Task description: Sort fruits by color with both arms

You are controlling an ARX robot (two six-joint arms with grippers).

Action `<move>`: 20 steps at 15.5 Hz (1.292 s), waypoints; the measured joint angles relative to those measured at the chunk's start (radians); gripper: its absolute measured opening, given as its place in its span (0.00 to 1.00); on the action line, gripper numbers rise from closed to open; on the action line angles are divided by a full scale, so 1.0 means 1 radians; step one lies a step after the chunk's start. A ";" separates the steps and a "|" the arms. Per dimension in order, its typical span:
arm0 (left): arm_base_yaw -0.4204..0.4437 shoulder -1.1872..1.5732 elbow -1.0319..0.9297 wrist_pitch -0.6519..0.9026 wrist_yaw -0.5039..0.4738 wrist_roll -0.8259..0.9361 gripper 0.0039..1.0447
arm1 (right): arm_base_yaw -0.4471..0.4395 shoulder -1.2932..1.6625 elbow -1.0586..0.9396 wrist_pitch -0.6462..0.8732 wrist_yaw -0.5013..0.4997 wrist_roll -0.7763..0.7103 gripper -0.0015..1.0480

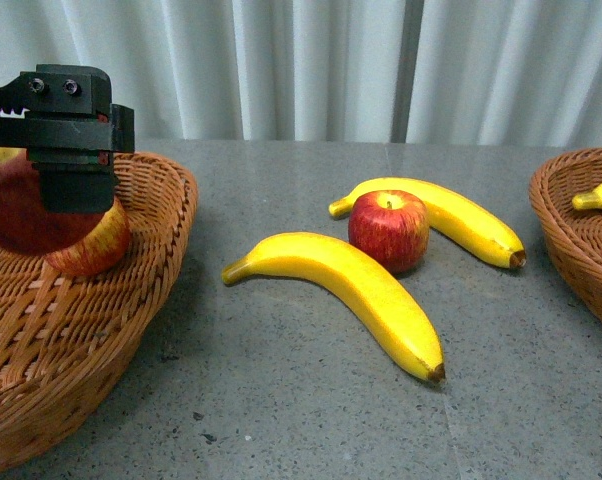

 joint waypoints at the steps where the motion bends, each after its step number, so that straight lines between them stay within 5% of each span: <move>1: 0.001 -0.005 -0.001 0.000 0.002 -0.003 0.83 | 0.000 0.000 0.000 0.000 0.000 0.000 0.94; 3: 0.006 -0.022 -0.001 0.007 0.000 -0.011 0.95 | 0.000 0.000 0.000 0.000 0.000 0.000 0.94; 6: -0.037 -0.038 0.028 0.060 0.013 0.012 0.94 | 0.000 0.000 0.000 0.000 0.000 0.000 0.94; 9: -0.093 0.070 0.161 0.175 0.158 0.134 0.94 | 0.000 0.000 0.000 0.000 0.000 0.000 0.94; 20: -0.111 0.593 0.479 0.082 0.572 0.402 0.94 | 0.000 0.000 0.000 0.000 0.000 0.000 0.94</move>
